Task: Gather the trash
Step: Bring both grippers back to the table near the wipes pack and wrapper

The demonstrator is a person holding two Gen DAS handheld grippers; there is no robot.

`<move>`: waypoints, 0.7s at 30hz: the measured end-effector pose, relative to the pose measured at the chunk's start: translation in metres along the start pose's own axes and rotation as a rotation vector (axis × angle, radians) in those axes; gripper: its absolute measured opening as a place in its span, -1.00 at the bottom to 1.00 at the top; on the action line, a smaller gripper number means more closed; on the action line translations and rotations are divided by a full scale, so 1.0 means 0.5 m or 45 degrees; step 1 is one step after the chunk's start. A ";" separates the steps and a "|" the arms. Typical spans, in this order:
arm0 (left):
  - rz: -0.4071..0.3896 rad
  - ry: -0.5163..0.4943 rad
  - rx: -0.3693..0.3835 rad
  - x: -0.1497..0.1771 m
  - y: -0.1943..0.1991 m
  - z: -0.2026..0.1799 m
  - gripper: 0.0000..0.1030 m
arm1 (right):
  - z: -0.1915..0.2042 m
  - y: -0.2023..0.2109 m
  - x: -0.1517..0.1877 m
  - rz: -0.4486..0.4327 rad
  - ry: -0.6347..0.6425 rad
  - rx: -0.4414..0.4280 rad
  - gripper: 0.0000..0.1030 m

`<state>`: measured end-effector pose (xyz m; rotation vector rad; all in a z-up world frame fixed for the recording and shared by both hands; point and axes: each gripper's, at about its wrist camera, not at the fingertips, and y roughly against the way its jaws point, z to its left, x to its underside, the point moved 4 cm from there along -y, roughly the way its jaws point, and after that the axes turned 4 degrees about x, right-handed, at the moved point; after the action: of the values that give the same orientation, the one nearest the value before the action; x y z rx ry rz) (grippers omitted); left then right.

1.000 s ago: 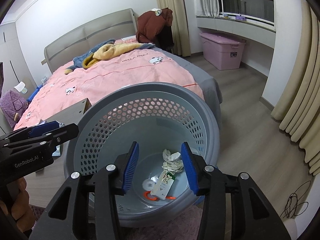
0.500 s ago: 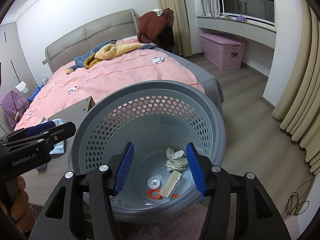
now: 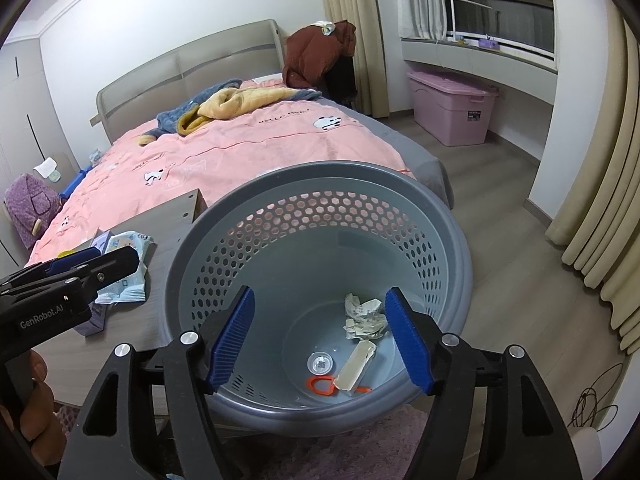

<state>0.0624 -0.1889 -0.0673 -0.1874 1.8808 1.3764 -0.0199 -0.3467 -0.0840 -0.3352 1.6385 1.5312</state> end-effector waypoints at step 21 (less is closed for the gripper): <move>-0.031 0.252 -0.208 0.079 0.091 0.239 0.28 | 0.184 0.022 0.011 -0.015 0.173 -0.156 0.49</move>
<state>0.0707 -0.0553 -0.0722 -0.4411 1.9169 1.5426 0.0049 -0.2585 -0.0706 -0.5246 1.6464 1.6348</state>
